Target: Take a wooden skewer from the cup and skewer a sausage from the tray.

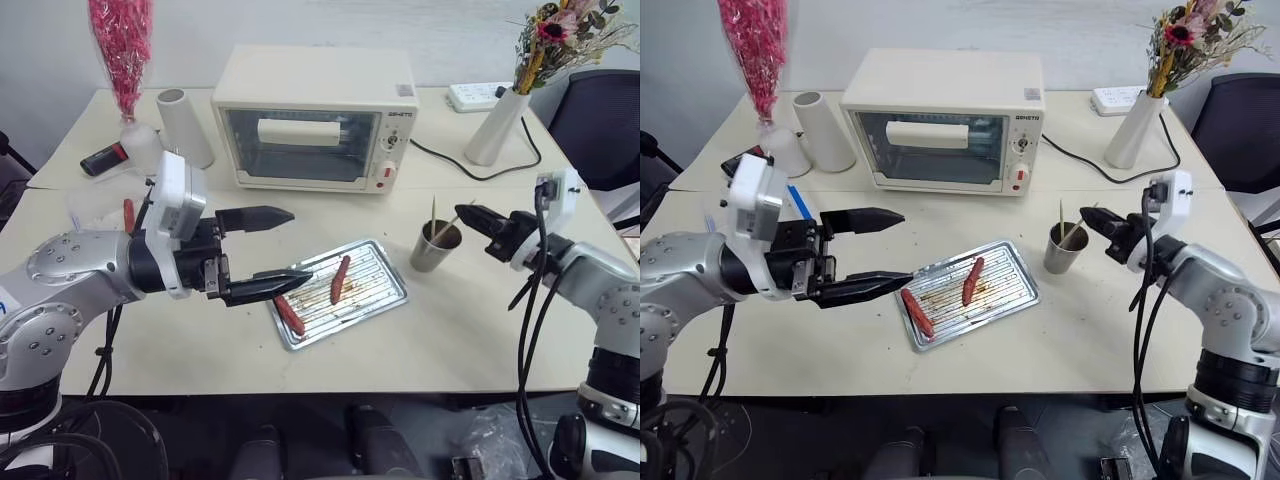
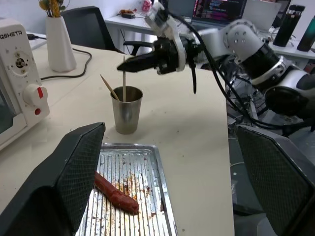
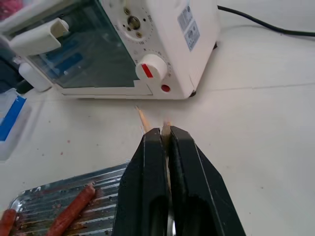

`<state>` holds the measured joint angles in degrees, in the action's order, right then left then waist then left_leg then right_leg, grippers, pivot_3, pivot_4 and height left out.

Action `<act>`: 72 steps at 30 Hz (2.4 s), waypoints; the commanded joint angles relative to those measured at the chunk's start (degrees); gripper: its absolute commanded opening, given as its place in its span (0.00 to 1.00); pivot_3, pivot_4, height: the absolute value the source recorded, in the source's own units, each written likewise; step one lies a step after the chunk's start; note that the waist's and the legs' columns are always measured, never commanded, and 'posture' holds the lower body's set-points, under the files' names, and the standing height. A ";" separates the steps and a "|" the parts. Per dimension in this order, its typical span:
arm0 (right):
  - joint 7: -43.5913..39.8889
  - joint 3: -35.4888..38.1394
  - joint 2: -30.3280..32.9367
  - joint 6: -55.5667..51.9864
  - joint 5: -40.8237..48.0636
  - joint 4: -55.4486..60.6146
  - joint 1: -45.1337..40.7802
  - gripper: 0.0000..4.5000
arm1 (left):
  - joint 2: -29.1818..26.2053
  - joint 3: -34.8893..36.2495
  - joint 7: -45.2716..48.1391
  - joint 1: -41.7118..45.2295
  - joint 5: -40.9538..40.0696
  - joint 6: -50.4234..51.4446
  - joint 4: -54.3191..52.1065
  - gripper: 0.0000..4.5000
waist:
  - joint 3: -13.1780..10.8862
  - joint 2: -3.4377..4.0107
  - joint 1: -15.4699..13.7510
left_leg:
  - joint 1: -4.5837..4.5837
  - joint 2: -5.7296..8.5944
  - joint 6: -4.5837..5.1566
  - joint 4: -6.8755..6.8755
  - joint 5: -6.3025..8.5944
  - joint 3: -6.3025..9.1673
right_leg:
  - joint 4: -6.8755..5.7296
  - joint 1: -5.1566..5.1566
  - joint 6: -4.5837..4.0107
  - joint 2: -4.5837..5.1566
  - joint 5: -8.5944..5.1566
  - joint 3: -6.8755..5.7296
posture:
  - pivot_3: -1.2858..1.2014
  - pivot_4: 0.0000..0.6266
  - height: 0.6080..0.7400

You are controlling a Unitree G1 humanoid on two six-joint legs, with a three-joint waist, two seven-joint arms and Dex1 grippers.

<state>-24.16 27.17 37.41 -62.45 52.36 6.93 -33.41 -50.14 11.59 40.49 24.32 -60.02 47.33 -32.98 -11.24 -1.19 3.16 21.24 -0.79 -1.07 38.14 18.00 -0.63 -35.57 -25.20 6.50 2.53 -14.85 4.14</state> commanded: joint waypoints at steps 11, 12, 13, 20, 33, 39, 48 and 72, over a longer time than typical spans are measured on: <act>20.87 4.07 0.84 -11.77 40.20 -6.07 -16.47 0.00 | 10.21 -2.61 -6.45 5.09 9.68 -7.79 0.89 1.00 | 0.04 -0.27 0.13 | -0.02 -0.05 0.05 -0.04 0.00 -0.05 | 0.18 0.09 0.14 -0.08 0.09 0.19 | 0.52 0.24 1.00; 24.47 2.89 -0.44 -10.27 43.86 -6.07 -15.92 0.00 | 10.88 -2.80 -6.84 5.35 10.08 -7.94 0.85 1.00 | 0.04 -0.27 0.13 | -0.01 -0.07 0.05 -0.04 0.00 -0.05 | 0.18 0.09 0.13 -0.10 0.09 0.18 | 0.52 0.24 1.00; 28.66 1.30 -2.80 -7.72 47.84 -5.54 -15.18 0.00 | 11.64 -3.08 -7.39 5.38 10.69 -8.32 0.65 1.00 | 0.04 -0.27 0.08 | -0.01 -0.08 0.05 -0.04 0.00 -0.05 | 0.18 0.08 0.14 -0.11 0.09 0.18 | 0.52 0.24 1.00; 45.13 -6.07 -14.49 4.52 60.64 0.17 -8.27 0.00 | 15.32 -5.58 -9.98 2.52 15.65 -10.85 -1.51 1.00 | 0.04 -0.26 -0.05 | 0.31 -0.09 0.05 -0.05 0.00 -0.01 | 0.02 -0.27 0.22 -0.02 0.13 0.29 | 0.52 0.24 1.00; 50.16 -5.68 -23.49 8.52 60.64 5.45 -6.56 0.00 | 21.09 -7.98 -12.30 4.16 24.84 -16.54 3.26 1.00 | 0.04 -0.26 -0.01 | 0.34 -0.12 0.09 -0.03 -0.01 -0.03 | 0.22 -0.28 0.30 0.02 0.18 0.29 | 0.52 0.24 1.00; 51.03 -5.24 -24.79 9.12 60.64 6.84 -6.17 0.00 | 23.14 -9.35 -10.25 6.33 26.07 -18.38 6.61 0.96 | 0.04 -0.26 0.03 | 0.32 -0.12 0.10 -0.04 -0.01 -0.03 | 0.22 -0.28 0.30 0.01 0.18 0.29 | 0.52 0.24 1.00; 51.52 -6.01 -26.29 10.08 60.64 8.34 -6.17 0.00 | 23.89 -10.31 -8.39 7.28 27.06 -18.60 8.25 0.51 | 0.04 -0.26 0.04 | 0.33 -0.20 0.11 -0.06 -0.01 -0.01 | 0.26 -0.29 0.30 0.03 0.18 0.28 | 0.52 0.24 1.00; 52.48 -6.53 -26.22 9.97 60.64 8.49 -5.65 0.00 | 26.32 -9.85 -8.65 8.72 27.28 -18.83 8.98 0.16 | 0.04 -0.26 0.03 | 0.37 -0.28 0.11 -0.10 -0.01 -0.02 | 0.38 -0.28 0.30 0.05 0.18 0.28 | 0.52 0.24 1.00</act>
<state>28.44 20.27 11.25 -52.71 111.65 13.41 -39.16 -24.40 1.13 32.20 31.77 -32.92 29.86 -23.56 -11.20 -1.45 3.19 21.62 -1.08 -0.96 38.05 17.99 -0.65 -35.19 -25.48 6.80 2.58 -14.66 4.41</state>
